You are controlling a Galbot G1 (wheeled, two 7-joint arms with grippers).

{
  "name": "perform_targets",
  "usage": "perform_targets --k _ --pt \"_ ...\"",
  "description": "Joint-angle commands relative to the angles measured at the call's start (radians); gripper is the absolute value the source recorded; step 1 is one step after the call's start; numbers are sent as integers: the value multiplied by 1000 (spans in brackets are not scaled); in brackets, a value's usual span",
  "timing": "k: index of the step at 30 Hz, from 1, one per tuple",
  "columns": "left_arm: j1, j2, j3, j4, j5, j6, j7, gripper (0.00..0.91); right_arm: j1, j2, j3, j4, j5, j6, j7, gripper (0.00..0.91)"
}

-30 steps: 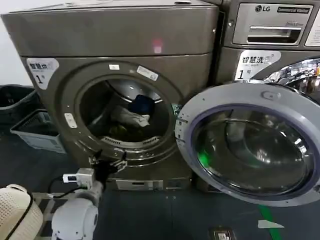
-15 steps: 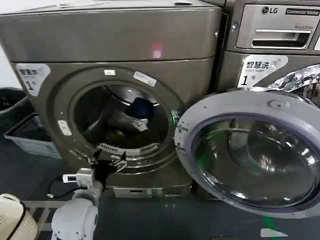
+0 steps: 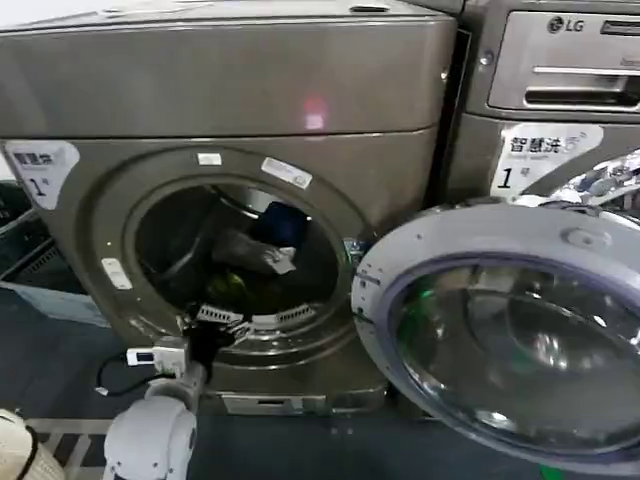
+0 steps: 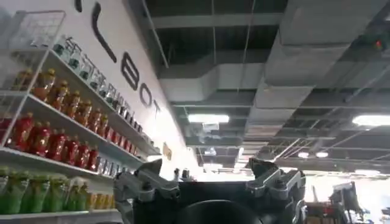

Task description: Grasp the clothes from the dryer.

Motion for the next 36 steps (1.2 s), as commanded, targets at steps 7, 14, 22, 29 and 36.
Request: perform_targets --k 7,14,22,29,36 --pt "4 -6 5 0 10 49 -4 907 -9 11 4 -4 1 4 0 907" --pt "1 -6 0 9 11 49 -4 907 -2 10 -1 -1 -1 2 -1 907" --pt "1 -6 -3 18 15 49 -6 907 -4 11 1 -2 -2 3 -2 907" --pt "-1 -6 -3 20 17 49 -5 907 -5 13 -3 -2 -3 5 -2 907" --pt "-9 -15 1 27 88 49 -2 907 19 32 -10 9 0 17 -24 907"
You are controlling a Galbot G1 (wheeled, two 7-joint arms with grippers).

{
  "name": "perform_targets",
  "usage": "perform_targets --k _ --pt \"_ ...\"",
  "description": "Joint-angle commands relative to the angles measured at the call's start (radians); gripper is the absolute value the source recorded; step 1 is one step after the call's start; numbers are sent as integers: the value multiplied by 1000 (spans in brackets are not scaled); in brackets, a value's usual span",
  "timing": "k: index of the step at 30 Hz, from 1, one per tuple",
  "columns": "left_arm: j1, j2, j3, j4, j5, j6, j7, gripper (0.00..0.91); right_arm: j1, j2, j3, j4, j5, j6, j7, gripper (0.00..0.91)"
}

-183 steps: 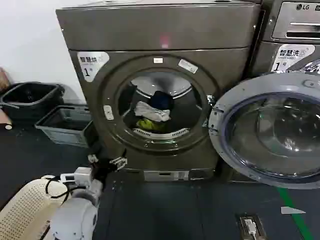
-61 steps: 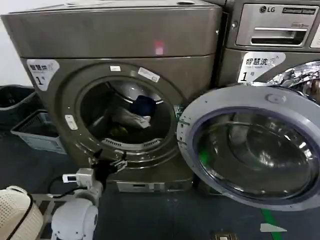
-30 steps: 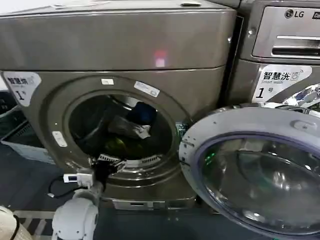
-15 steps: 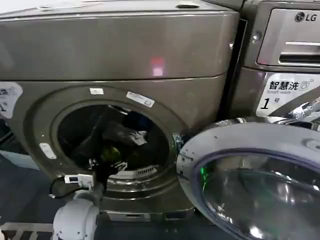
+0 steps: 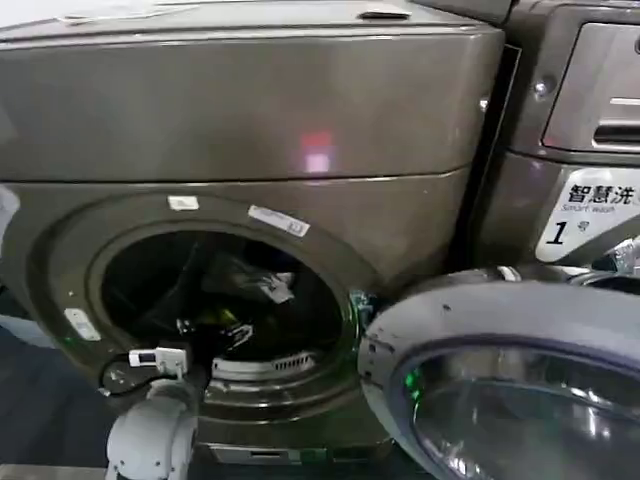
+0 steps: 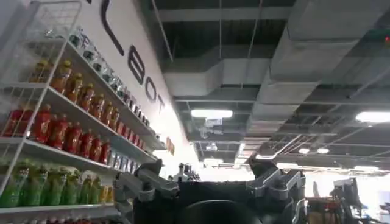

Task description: Grasp the clothes from the dryer.

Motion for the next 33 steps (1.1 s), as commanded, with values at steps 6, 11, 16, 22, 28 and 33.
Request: perform_targets --k 6,11,16,22,28,33 --pt "-55 14 -24 76 178 49 154 907 -1 25 -4 4 7 23 -23 907" --pt "-176 28 -50 214 399 38 296 907 -7 26 -12 -6 7 36 -27 907" --pt "-220 53 -57 299 998 -283 643 907 -6 23 -19 -11 8 39 -28 907" --pt "-279 69 -41 331 1240 -423 833 907 1 22 -29 -8 14 41 -31 907" --pt "-380 72 -35 377 1318 -627 1010 907 -3 22 -38 -6 15 43 -32 907" --pt "-461 75 -24 444 1325 -723 1039 907 -1 21 -41 -10 13 44 -35 907"
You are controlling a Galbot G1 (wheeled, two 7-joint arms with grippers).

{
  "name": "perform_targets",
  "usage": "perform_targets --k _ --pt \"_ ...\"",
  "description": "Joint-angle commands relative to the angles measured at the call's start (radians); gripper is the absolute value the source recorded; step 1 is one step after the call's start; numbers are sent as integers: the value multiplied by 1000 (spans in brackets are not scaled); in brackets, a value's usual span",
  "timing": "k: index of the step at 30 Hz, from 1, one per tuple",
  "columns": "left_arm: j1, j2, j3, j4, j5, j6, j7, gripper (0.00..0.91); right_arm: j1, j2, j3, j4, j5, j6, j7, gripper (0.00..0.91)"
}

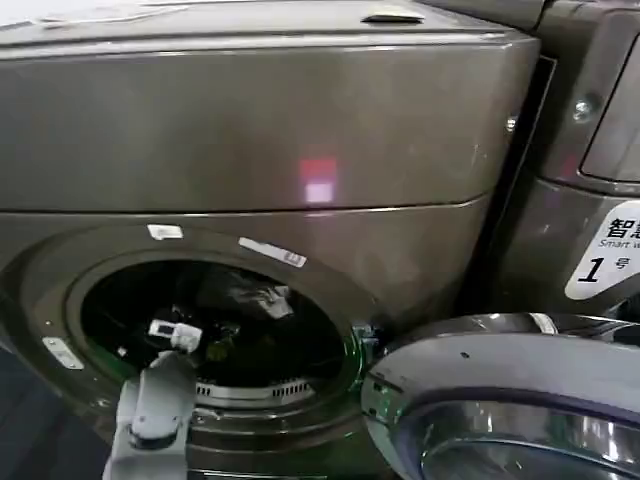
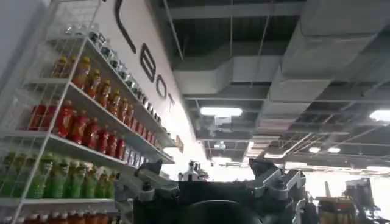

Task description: Grasp the clothes from the dryer.

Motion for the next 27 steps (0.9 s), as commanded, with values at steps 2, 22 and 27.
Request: perform_targets --k 2,22,27 --pt "-181 5 15 153 225 -496 270 907 1 3 -8 -1 -1 6 -7 907" --pt "-282 76 77 281 201 -631 481 907 12 1 -34 -16 -4 22 -17 907" --pt "-276 108 91 314 157 -629 481 907 24 5 -49 -7 -6 20 -17 907"
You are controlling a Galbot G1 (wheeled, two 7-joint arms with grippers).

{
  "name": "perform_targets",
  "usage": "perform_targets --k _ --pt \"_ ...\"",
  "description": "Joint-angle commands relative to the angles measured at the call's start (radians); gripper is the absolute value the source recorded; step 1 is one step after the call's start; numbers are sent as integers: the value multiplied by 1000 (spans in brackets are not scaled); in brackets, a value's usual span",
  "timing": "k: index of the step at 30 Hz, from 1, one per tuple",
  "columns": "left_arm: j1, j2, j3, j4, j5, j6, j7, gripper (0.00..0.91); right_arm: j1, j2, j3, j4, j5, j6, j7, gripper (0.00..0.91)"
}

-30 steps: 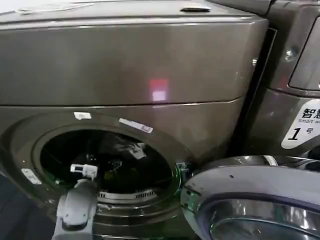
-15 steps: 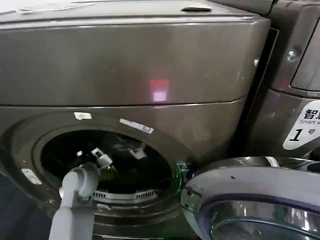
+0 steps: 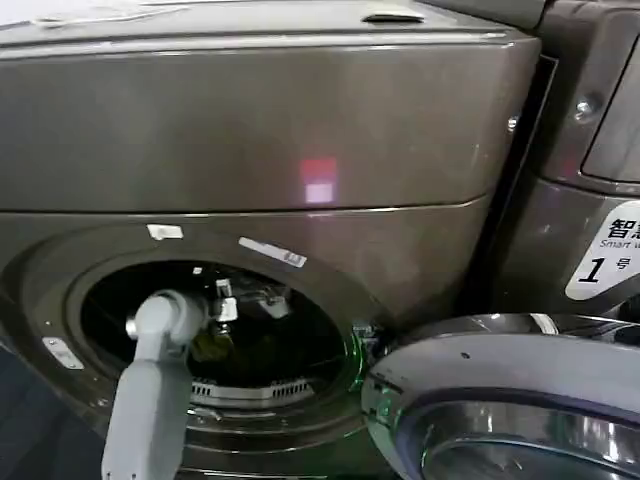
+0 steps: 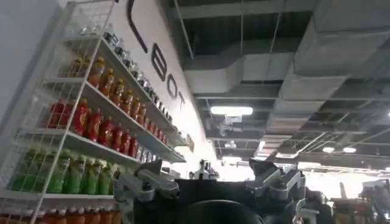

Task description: Grasp the clothes from the dryer.

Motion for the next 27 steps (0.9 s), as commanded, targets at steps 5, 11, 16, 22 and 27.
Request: perform_targets --k 5,11,16,22,27 --pt "-20 68 47 94 -104 -58 46 907 11 3 -18 6 -2 0 0 907" --pt "-20 59 67 133 -112 -58 47 907 13 -4 -25 6 -3 -2 0 907" --pt "-16 55 83 164 -105 -70 47 907 12 -3 -24 0 -7 0 2 907" --pt "-8 54 86 195 -109 -62 47 907 13 -2 -27 3 -7 0 2 907" --pt "-11 53 85 233 -114 -47 47 876 16 1 -31 5 -8 0 3 907"
